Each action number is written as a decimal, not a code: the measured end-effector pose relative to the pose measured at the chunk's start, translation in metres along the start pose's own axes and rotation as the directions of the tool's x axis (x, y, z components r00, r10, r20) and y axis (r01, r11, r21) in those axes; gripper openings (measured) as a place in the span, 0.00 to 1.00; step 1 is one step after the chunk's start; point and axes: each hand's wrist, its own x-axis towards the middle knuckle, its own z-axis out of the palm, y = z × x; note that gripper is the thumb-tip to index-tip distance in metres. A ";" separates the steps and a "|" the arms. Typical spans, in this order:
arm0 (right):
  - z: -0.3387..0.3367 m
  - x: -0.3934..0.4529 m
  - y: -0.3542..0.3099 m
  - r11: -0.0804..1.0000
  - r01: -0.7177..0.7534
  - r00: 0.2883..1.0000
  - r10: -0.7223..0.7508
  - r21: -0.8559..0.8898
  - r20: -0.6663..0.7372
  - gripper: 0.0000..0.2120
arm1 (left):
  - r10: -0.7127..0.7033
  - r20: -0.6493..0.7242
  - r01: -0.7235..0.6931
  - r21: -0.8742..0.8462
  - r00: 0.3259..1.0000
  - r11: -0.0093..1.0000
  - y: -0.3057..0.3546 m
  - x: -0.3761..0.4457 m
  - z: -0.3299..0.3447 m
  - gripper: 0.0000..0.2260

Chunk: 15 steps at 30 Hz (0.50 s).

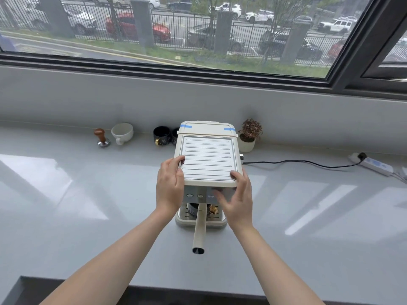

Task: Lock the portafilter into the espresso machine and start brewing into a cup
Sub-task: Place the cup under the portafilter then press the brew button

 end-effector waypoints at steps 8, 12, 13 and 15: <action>0.006 -0.004 0.007 0.995 0.049 0.998 -0.051 -0.082 -0.025 0.39 | -0.016 -0.008 0.016 0.001 1.000 1.000 0.000 -0.001 0.001 0.19; 0.008 -0.002 0.005 0.996 0.052 0.998 -0.054 -0.067 -0.032 0.38 | -0.015 -0.012 0.014 -0.008 1.000 1.000 0.000 -0.001 0.001 0.20; 0.008 -0.001 0.005 0.997 0.052 0.998 -0.054 -0.059 -0.033 0.37 | -0.015 -0.013 0.015 -0.011 1.000 1.000 0.000 -0.002 0.001 0.20; 0.007 -0.002 0.004 0.997 0.056 0.998 -0.058 -0.053 -0.031 0.36 | -0.018 -0.012 0.018 -0.011 1.000 1.000 0.000 -0.003 0.000 0.20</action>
